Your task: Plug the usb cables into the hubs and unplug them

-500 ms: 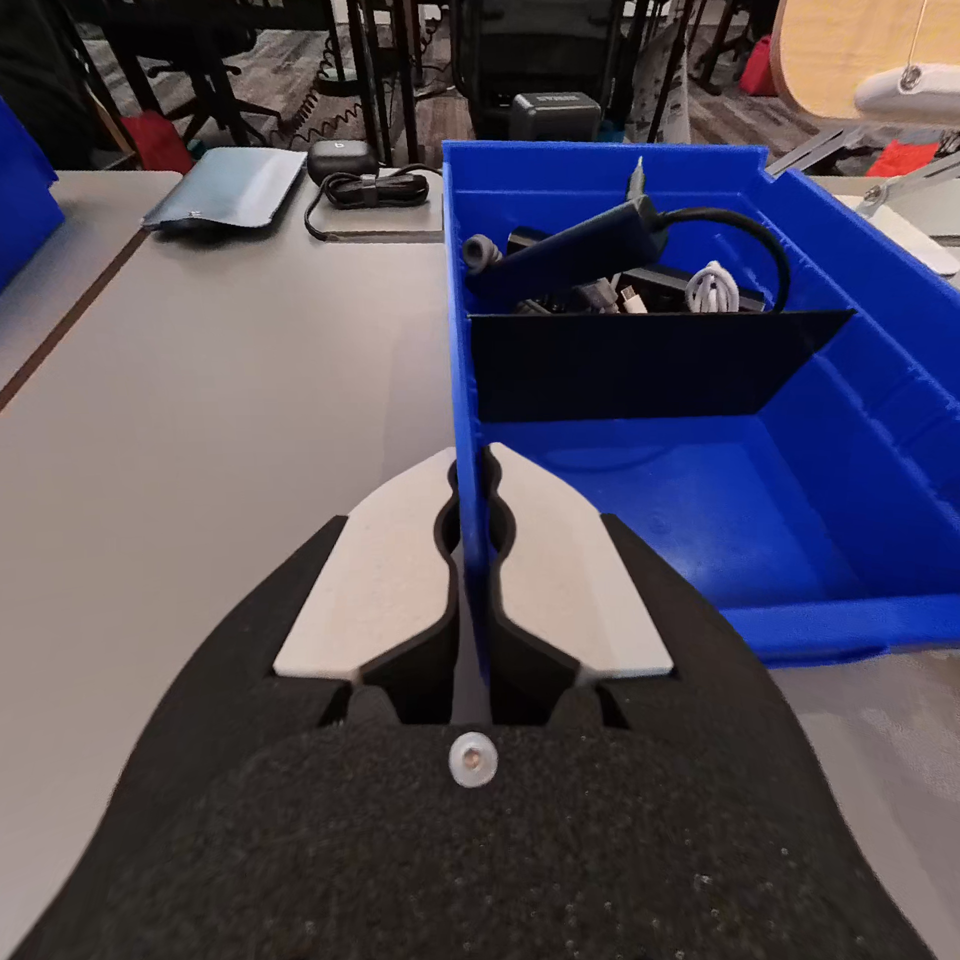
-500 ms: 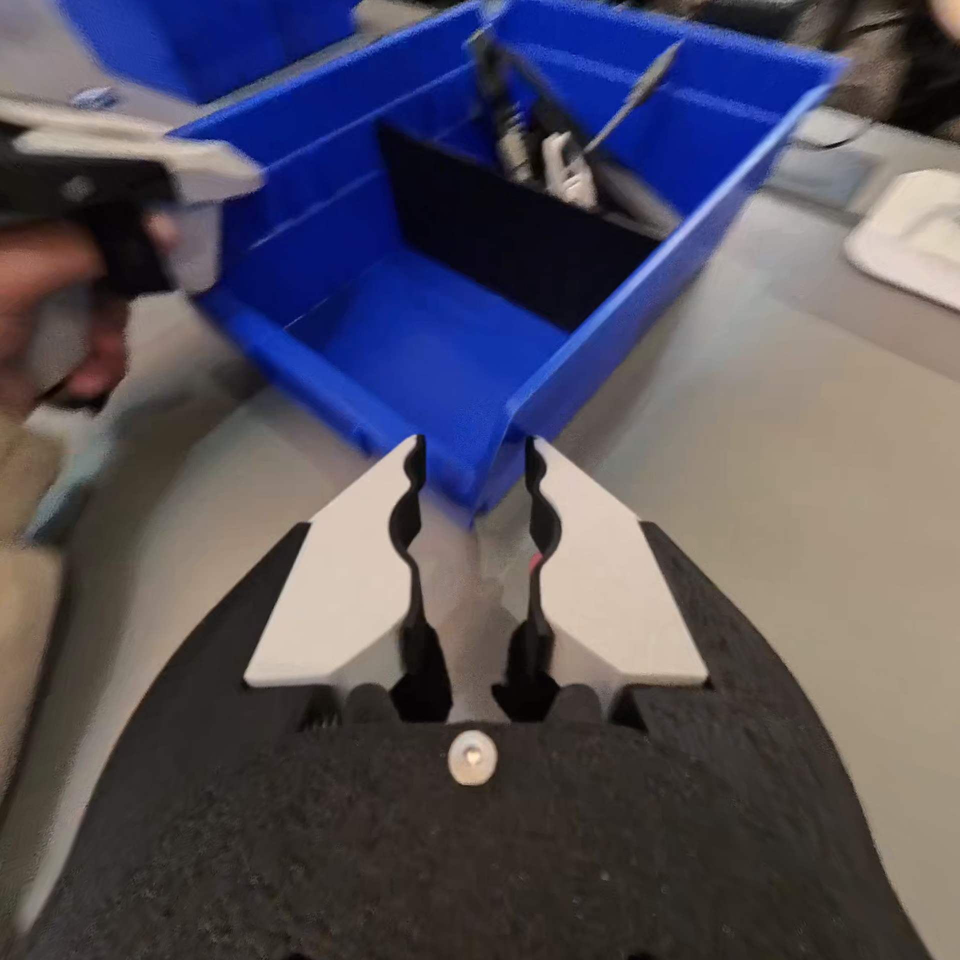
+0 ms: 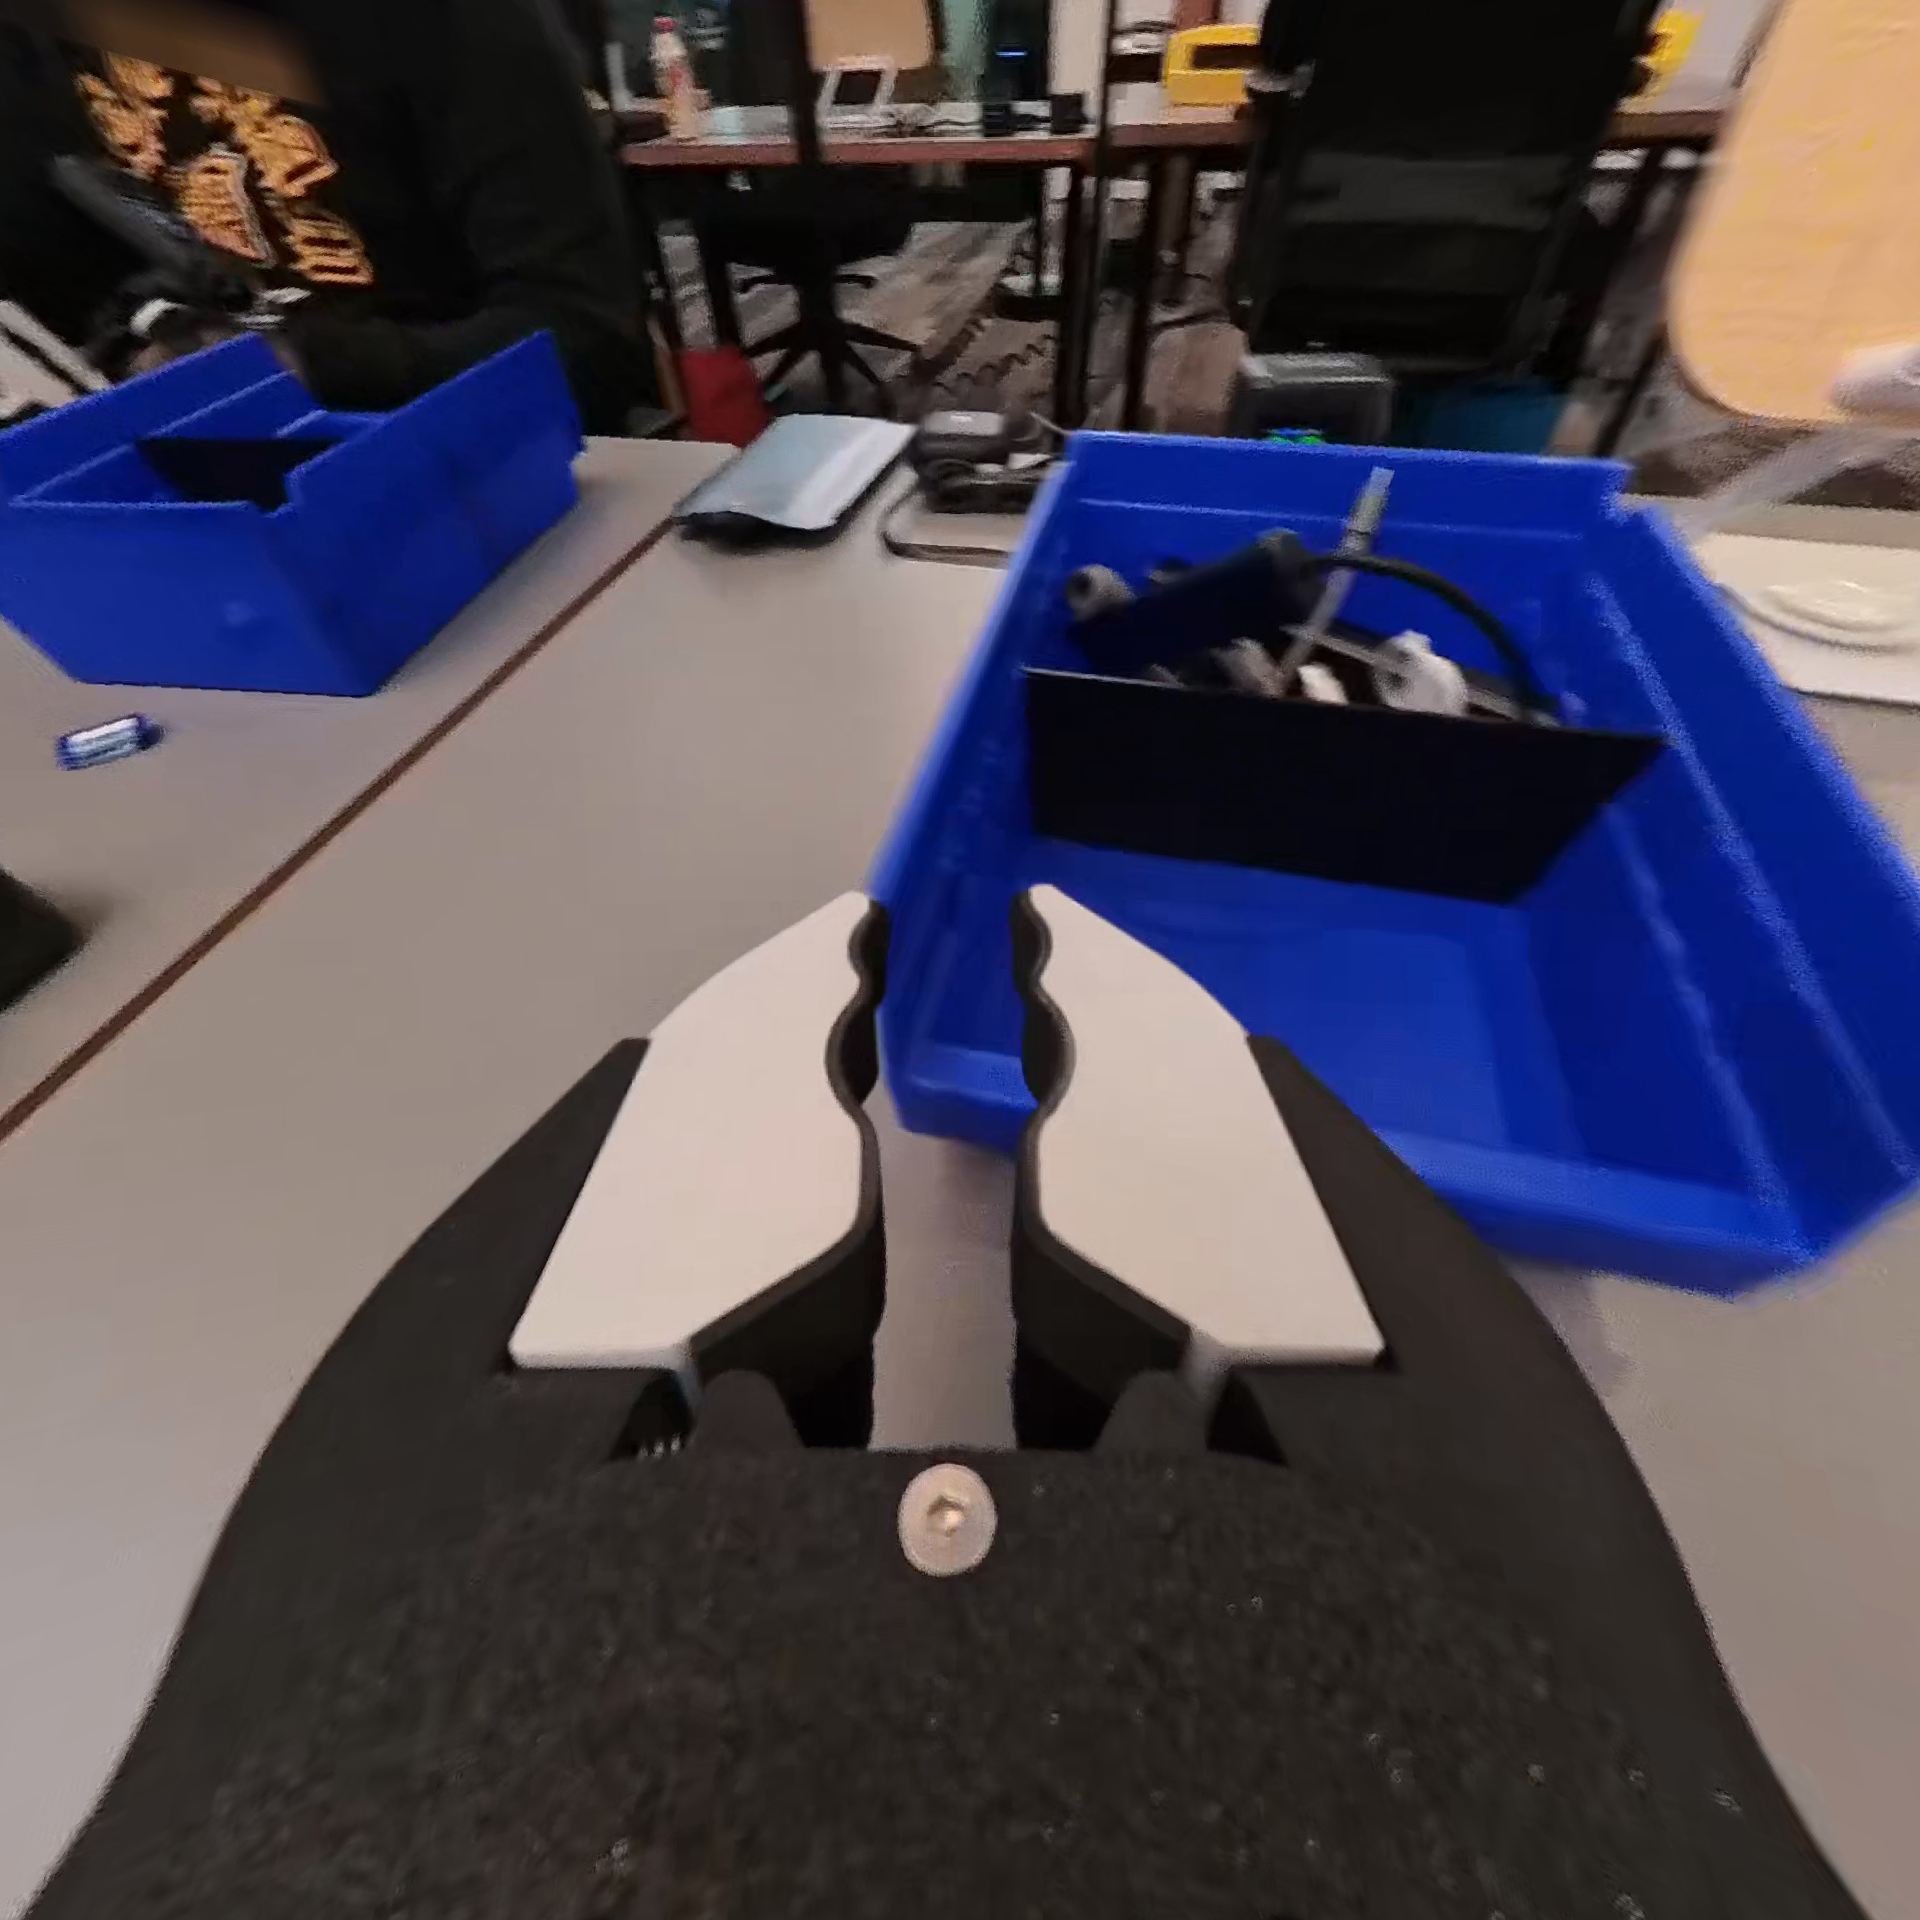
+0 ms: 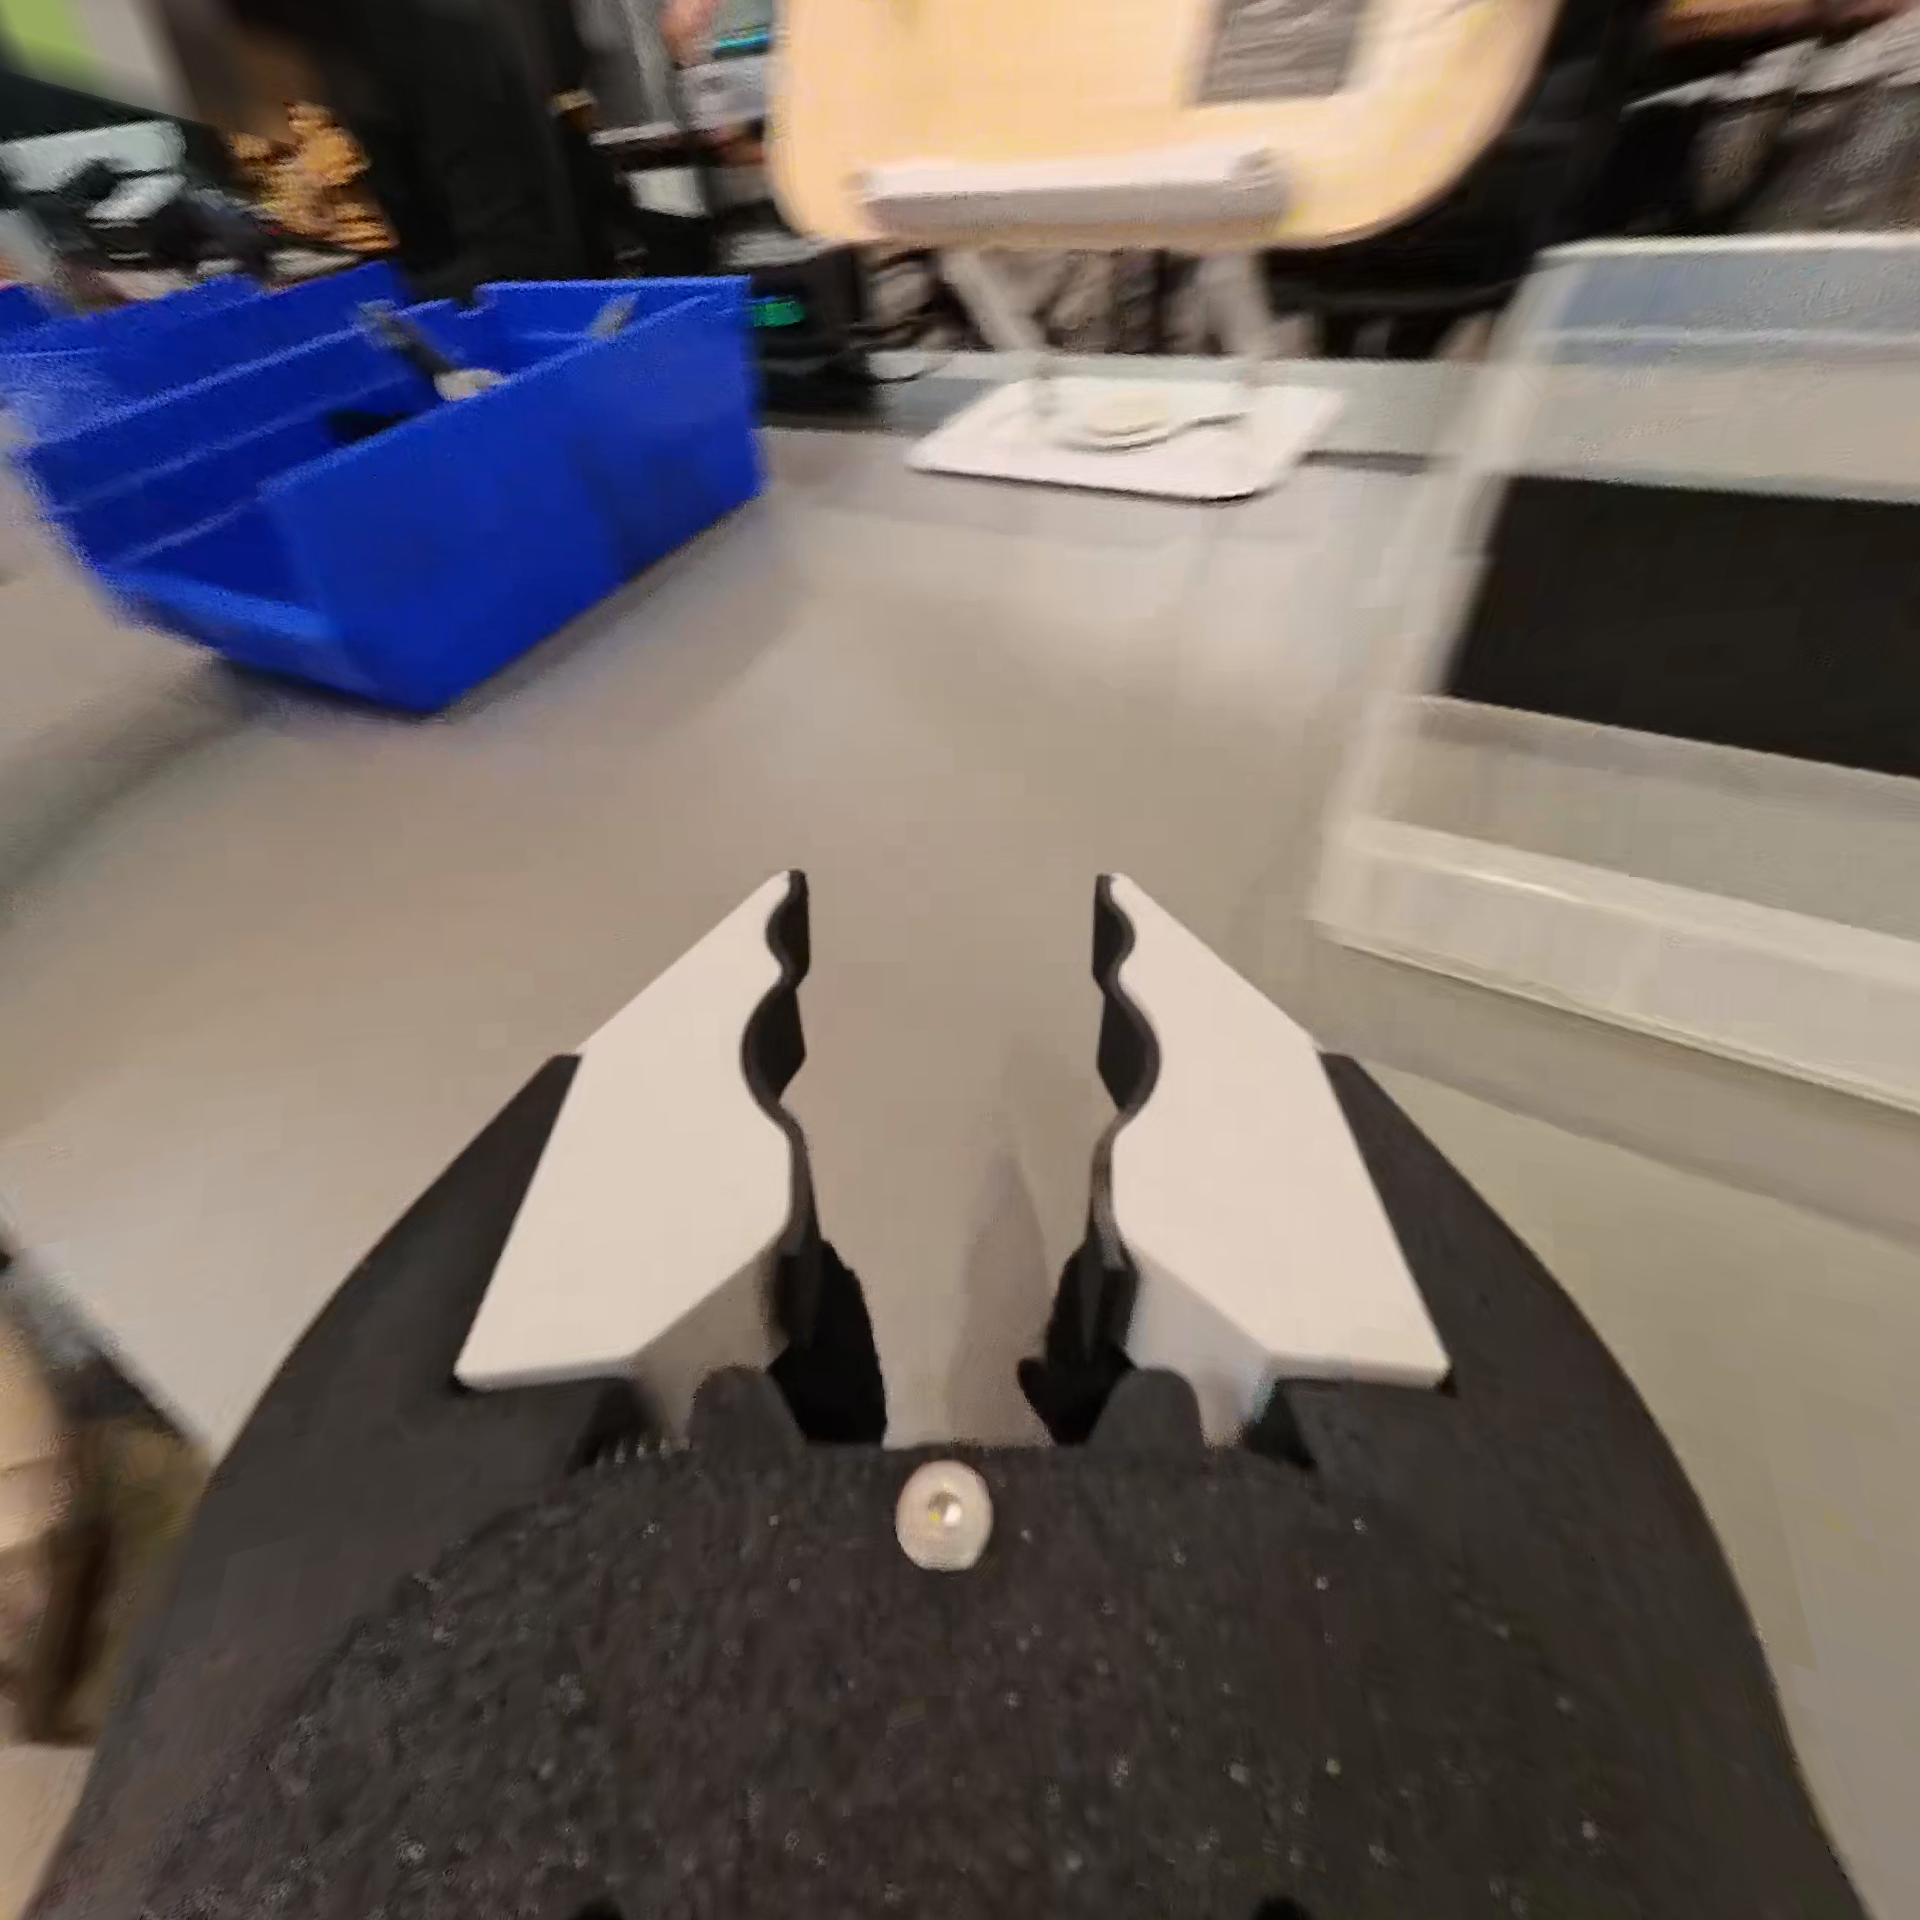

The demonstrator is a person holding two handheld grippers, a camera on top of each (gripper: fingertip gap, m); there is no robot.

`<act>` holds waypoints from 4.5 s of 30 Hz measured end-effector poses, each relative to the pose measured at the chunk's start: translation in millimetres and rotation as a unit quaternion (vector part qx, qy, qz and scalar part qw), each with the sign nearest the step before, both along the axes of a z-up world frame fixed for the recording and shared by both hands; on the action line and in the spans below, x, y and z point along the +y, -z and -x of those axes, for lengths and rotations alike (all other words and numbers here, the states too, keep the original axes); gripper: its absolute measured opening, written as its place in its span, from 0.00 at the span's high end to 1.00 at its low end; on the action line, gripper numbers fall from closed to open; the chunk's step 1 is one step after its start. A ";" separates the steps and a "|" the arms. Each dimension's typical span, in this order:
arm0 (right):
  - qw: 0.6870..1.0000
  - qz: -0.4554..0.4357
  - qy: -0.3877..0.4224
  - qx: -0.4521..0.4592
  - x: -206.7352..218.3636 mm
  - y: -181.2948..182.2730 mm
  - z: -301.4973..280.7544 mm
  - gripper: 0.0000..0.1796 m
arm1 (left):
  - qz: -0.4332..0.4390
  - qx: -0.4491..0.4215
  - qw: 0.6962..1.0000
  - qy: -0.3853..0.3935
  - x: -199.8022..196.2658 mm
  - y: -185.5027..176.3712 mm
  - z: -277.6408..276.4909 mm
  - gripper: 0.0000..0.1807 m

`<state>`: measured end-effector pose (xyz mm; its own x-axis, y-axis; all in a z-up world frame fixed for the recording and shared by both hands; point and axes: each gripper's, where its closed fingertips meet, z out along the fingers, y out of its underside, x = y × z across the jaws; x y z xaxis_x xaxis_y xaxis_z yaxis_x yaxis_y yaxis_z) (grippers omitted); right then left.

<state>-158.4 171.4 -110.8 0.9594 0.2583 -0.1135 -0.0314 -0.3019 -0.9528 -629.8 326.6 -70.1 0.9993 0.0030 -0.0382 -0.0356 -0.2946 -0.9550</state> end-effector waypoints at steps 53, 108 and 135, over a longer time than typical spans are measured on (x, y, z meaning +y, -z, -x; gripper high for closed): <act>1.000 0.009 0.020 0.010 10.9 11.7 -44.4 0.65 | 0.178 0.293 0.896 0.283 157.9 25.8 -83.1 0.66; 0.969 -0.017 -0.228 0.091 56.3 -56.4 130.4 0.85 | -0.125 -0.068 0.873 0.467 -97.9 -37.7 -321.5 0.82; 0.943 0.176 -0.275 0.058 43.3 -19.2 113.6 0.89 | -0.122 0.144 0.833 0.521 -86.4 17.1 -314.3 0.73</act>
<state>-272.0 214.8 -91.6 0.6673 0.6403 -0.3805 0.1251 -0.5999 -0.7902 -315.4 240.2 -87.2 0.4140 -0.8169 -0.4016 -0.3884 0.2405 -0.8896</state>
